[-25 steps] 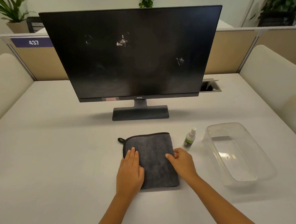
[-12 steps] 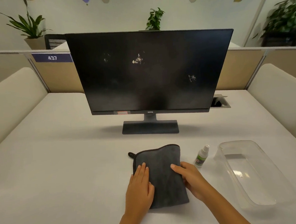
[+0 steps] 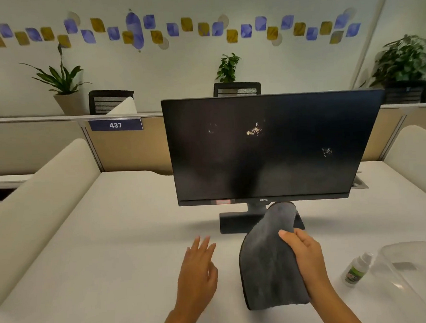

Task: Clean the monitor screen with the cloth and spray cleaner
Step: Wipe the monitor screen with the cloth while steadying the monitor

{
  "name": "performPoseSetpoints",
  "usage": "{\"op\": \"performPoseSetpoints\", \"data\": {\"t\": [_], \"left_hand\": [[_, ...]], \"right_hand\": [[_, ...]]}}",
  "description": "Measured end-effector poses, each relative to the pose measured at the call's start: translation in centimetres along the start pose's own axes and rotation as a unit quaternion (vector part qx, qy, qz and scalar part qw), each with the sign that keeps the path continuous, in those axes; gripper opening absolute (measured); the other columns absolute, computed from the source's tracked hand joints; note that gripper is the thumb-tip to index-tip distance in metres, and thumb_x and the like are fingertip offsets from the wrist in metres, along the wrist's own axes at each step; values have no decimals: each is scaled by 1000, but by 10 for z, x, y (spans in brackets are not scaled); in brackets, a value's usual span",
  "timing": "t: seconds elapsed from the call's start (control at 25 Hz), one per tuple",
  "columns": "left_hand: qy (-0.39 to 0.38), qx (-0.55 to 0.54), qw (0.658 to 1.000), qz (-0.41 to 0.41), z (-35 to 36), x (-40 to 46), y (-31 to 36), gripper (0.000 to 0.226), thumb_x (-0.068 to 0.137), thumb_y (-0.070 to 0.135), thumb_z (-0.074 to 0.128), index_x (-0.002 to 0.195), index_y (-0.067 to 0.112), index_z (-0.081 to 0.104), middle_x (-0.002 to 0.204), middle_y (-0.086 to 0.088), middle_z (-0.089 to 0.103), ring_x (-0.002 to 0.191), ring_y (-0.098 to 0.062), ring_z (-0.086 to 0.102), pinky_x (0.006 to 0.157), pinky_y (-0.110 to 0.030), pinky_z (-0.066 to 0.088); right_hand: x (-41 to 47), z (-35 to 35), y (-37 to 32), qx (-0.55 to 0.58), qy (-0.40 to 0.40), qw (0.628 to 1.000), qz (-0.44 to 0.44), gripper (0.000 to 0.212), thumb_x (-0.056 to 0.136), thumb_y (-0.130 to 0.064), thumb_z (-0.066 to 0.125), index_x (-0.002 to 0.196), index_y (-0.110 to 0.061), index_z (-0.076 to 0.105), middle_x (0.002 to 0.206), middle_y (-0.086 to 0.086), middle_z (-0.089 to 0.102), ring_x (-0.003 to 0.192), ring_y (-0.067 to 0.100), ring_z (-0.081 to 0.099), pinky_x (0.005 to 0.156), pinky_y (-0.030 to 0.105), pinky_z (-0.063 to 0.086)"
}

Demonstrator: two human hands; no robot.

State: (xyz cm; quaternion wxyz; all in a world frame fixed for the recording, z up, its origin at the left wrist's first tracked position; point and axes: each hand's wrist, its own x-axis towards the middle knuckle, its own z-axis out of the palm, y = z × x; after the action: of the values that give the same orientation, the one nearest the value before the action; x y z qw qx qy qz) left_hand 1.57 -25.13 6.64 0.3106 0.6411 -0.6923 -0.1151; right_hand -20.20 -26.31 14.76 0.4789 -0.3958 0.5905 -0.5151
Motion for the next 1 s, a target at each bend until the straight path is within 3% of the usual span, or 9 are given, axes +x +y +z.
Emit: {"op": "performPoseSetpoints", "data": {"t": [0.08,0.2,0.4,0.52,0.6,0.72,0.84,1.0], "left_hand": [[85,-44,995,17,-47,47,-18,45,90,16,54,134,20,46,146,9,29,139,-20,29,110,-32,22],[152,-86,985,17,-114,122,-20,47,93,17,50,138,18,40,147,-1,38,137,-21,34,105,-29,30],[159,-203,966,-4,-190,219,4,47,99,29,35,145,19,26,150,-3,33,137,-23,32,107,-34,30],[138,-242,960,13,-200,243,6,45,100,28,34,143,17,31,146,-3,40,134,-21,37,105,-32,32],[126,-274,953,21,-195,249,2,42,99,25,37,140,16,38,140,-3,48,129,-21,43,101,-29,36],[142,-293,946,16,-185,258,-7,39,98,24,41,136,17,44,133,-2,55,122,-20,50,96,-29,40],[155,-291,944,22,-178,264,-15,38,96,21,45,134,18,48,126,3,59,113,-10,51,89,-23,40],[161,-282,944,51,-176,268,-24,38,95,18,47,133,17,48,113,11,57,104,-2,49,84,-12,41]], "right_hand": [[4,24,-16,1,76,995,-66,24,89,-35,58,82,-12,59,87,16,66,74,21,60,76,49,53],[20,55,-46,-22,198,957,-213,18,91,-23,58,82,-9,54,78,3,55,68,10,55,68,36,48],[67,110,-95,-55,305,890,-336,26,86,-32,64,95,-8,62,124,16,51,110,24,52,93,37,50],[96,131,-115,-68,309,875,-367,21,87,-29,65,92,-9,62,138,12,43,123,20,44,98,39,48],[115,140,-121,-87,304,874,-370,19,89,-28,62,90,-9,61,147,11,36,134,25,36,103,47,44],[133,156,-120,-116,272,874,-385,16,91,-28,58,84,-13,56,153,9,30,144,30,18,111,55,31],[140,180,-114,-164,240,863,-414,18,91,-25,59,78,-13,56,153,10,28,145,32,10,114,60,18],[137,224,-103,-251,191,807,-499,22,89,-30,56,74,-14,58,151,3,27,145,30,10,116,53,10]]}}
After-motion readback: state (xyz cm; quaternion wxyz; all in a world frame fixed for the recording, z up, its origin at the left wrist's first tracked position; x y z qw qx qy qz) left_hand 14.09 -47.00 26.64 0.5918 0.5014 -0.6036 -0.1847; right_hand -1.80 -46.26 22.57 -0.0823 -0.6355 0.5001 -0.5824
